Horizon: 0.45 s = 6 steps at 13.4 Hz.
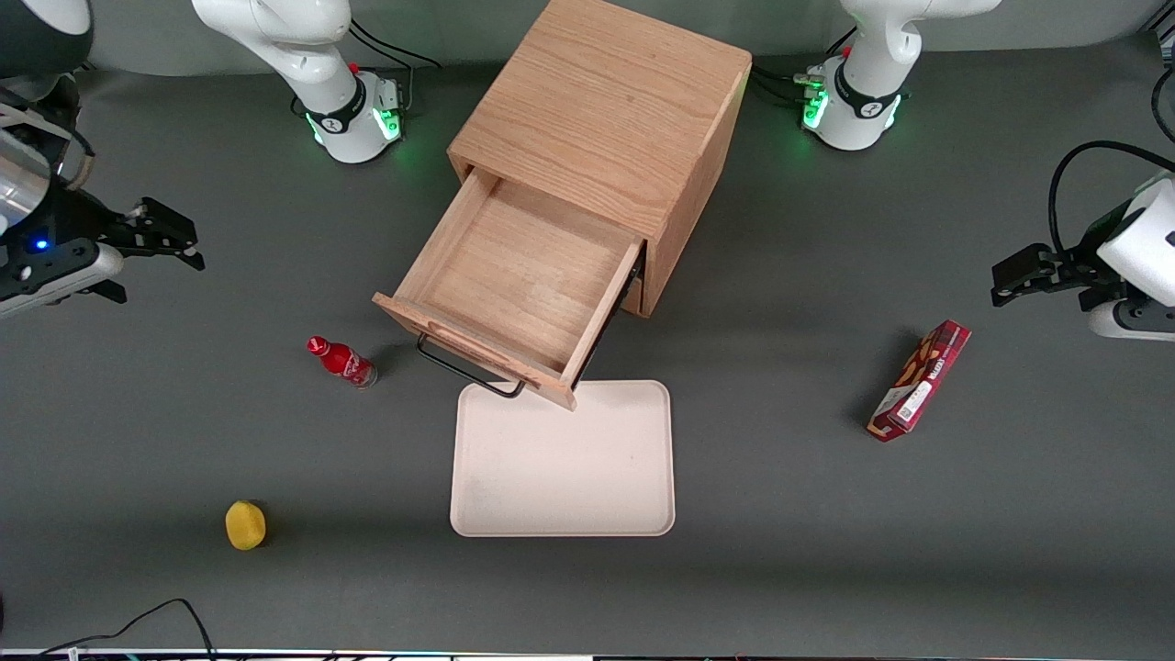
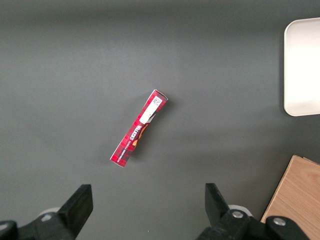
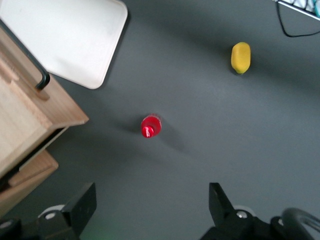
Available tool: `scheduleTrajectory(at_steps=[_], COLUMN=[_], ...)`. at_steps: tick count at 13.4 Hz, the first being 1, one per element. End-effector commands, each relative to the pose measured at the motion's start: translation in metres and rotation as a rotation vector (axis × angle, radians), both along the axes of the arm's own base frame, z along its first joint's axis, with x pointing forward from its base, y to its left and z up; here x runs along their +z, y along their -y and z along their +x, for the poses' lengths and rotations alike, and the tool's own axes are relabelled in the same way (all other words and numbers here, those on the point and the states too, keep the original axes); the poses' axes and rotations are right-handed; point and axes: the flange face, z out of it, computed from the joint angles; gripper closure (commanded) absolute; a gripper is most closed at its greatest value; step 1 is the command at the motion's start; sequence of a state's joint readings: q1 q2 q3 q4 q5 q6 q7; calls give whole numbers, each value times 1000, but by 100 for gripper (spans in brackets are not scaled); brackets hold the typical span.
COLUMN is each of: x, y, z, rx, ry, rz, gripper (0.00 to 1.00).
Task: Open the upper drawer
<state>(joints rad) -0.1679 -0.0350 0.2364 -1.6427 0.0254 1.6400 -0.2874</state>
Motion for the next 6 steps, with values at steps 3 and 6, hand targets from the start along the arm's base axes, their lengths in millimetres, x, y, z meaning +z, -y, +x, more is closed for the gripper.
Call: scheduleTrajectory(at_steps=[3,6], x=[-9,-9], y=[-5,6], z=[-33,-35], rx=[-163,-191], ry=[19,-2], rz=[-14,-8], gripper=[0,0])
